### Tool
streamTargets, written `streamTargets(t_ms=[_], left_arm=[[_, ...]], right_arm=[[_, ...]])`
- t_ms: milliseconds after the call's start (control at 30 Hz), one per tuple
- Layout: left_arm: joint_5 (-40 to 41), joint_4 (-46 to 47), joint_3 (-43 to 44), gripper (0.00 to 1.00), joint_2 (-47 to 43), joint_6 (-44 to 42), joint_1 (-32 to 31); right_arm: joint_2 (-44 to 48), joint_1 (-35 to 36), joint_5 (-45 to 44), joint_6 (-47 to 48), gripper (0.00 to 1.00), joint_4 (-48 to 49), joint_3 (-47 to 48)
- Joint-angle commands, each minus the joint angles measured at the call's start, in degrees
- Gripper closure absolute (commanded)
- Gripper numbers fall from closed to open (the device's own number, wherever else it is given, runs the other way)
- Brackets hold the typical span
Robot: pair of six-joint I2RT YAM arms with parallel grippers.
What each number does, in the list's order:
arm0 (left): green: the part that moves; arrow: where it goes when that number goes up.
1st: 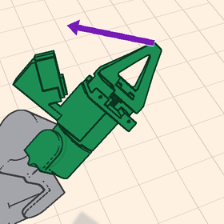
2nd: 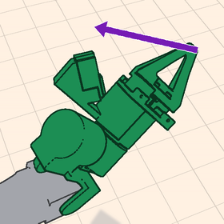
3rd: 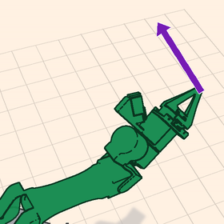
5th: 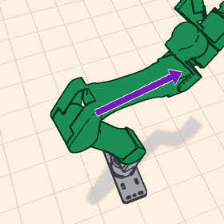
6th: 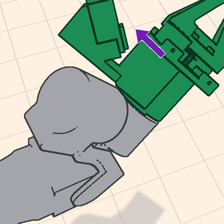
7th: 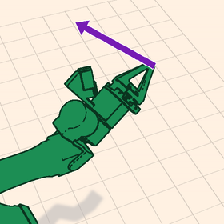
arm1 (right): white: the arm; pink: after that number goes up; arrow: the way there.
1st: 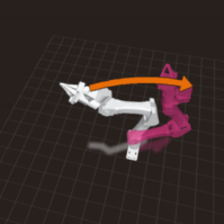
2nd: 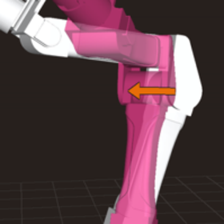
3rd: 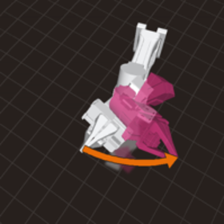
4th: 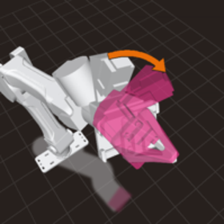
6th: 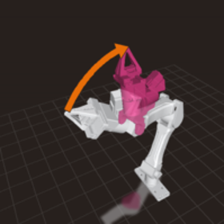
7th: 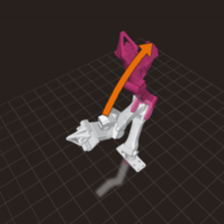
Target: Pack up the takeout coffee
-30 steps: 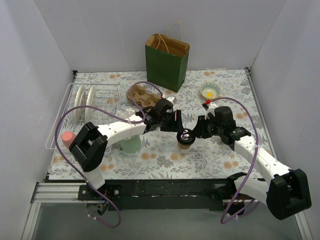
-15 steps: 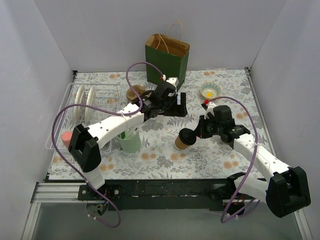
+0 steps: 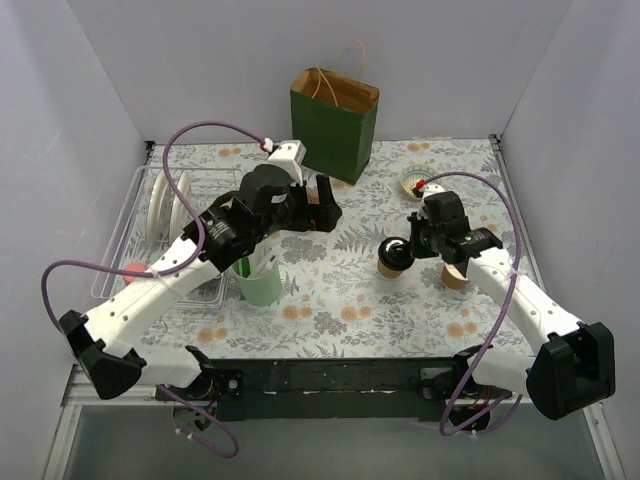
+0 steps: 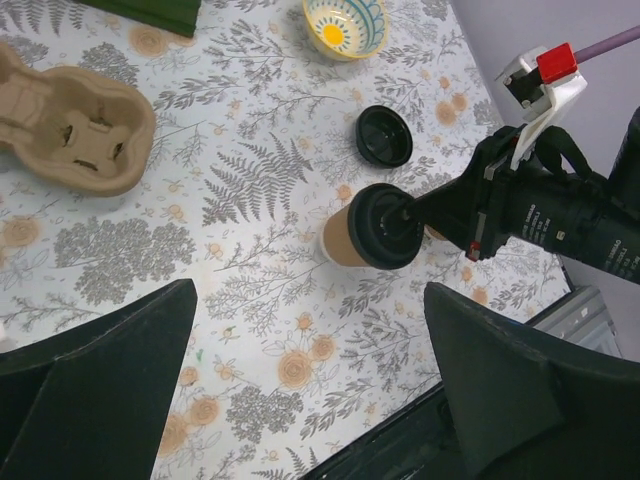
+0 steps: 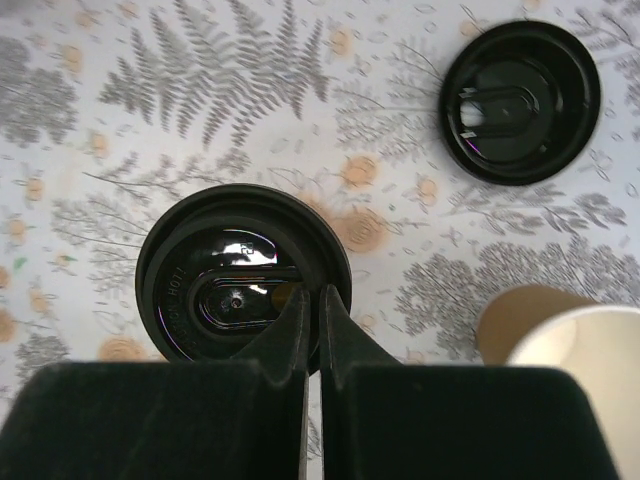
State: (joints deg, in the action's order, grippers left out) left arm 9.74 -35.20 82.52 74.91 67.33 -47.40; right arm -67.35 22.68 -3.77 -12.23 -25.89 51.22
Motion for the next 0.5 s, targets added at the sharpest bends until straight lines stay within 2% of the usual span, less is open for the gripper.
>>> streamTargets(t_ms=[0,233,400,467], left_arm=[[4.2,-1.2,-4.1,0.02,-4.8,-1.1,0.2],[7.0,-2.9,-5.9,0.02,-7.1,-2.3,0.2],[6.3,-2.9,-7.6,0.02,-7.8,-1.7,0.2],[6.2,-2.5,-8.5,0.02,-8.3,-1.7,0.3]], right_arm=[[-0.7,-0.8,-9.3,1.1,0.99,-5.7,0.7],[-0.2,-2.5,-16.6,-0.2,0.99,-7.4,-1.2],[-0.5,-3.7,-16.5,-0.2,0.99,-5.8,-2.6],[-0.6,-3.8,-16.0,-0.3,0.93,-5.3,-2.6]])
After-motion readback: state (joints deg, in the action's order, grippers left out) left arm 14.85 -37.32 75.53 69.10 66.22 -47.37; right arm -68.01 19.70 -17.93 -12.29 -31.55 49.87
